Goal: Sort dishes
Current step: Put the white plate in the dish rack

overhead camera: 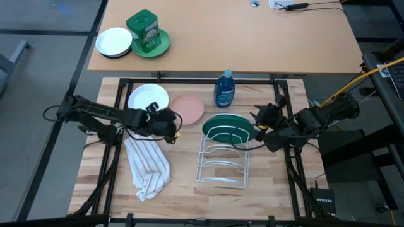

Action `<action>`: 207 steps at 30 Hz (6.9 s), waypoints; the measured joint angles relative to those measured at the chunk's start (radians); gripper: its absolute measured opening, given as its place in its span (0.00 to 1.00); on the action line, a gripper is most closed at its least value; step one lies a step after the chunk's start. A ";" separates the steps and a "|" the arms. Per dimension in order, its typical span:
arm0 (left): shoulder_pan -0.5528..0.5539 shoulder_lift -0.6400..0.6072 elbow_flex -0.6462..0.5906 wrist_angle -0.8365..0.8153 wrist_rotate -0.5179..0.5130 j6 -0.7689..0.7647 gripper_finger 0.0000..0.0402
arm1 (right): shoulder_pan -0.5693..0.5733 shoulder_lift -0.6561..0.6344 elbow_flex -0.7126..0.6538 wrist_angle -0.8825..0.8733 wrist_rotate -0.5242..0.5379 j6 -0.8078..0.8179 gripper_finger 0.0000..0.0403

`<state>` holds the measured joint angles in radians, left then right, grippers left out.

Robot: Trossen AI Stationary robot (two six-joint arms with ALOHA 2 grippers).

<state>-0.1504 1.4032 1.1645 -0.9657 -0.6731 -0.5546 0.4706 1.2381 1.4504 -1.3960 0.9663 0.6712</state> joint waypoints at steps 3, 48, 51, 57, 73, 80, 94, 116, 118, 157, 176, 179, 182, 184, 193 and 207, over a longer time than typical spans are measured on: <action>0.050 0.006 -0.005 -0.088 0.052 -0.033 0.41 | 0.000 0.000 0.020 -0.002 0.056 0.000 0.35; 0.483 0.054 -0.374 0.298 0.293 0.179 0.41 | -0.459 -0.117 0.070 -0.020 -0.018 -0.104 0.35; 0.483 0.071 -0.375 0.304 0.292 0.179 0.41 | -0.459 -0.117 0.070 -0.020 -0.039 -0.104 0.35; 0.498 0.114 -0.375 0.307 0.265 0.205 0.41 | -0.458 -0.117 0.070 -0.020 -0.071 -0.105 0.35; 0.489 0.222 -0.372 0.358 0.193 0.272 0.35 | -0.458 -0.117 0.070 -0.020 -0.070 -0.105 0.35; 0.491 0.226 -0.375 0.350 0.151 0.289 0.08 | -0.458 -0.117 0.070 -0.020 -0.070 -0.105 0.35; 0.481 0.218 -0.370 0.340 0.104 0.255 0.02 | -0.458 -0.117 0.068 -0.020 -0.070 -0.104 0.35; 0.324 -0.091 -0.332 0.245 0.082 0.072 0.00 | -0.458 -0.117 0.068 -0.020 -0.071 -0.074 0.35; 0.310 -0.129 -0.332 0.246 0.082 0.064 0.00 | -0.458 -0.117 0.068 -0.018 -0.087 -0.068 0.35; -0.156 -0.288 -0.331 0.958 -0.579 0.963 0.00 | -0.458 0.043 0.068 0.756 -0.522 0.474 0.35; -0.220 -0.140 -0.331 0.950 -0.567 1.164 0.00 | -0.458 0.341 0.068 1.126 -0.514 0.639 0.35; -0.233 -0.113 -0.331 0.950 -0.567 1.164 0.00 | -0.458 0.351 0.068 1.123 -0.512 0.639 0.35; -0.244 -0.095 -0.331 0.949 -0.568 1.164 0.00 | -0.458 0.353 0.068 1.098 -0.491 0.639 0.35; -0.252 -0.090 -0.331 0.946 -0.570 1.163 0.00 | -0.458 0.355 0.068 1.085 -0.481 0.639 0.35; -0.252 -0.088 -0.331 0.946 -0.636 1.211 0.00 | -0.457 0.356 0.068 1.089 -0.559 0.632 0.35; -0.250 -0.088 -0.331 0.863 -0.697 1.164 0.00 | -0.458 0.355 0.069 0.955 -0.548 0.607 0.35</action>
<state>-0.4007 1.3148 0.8333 -0.1024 -1.3700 0.6090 0.0128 1.5932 1.5190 -0.4410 0.4181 1.2785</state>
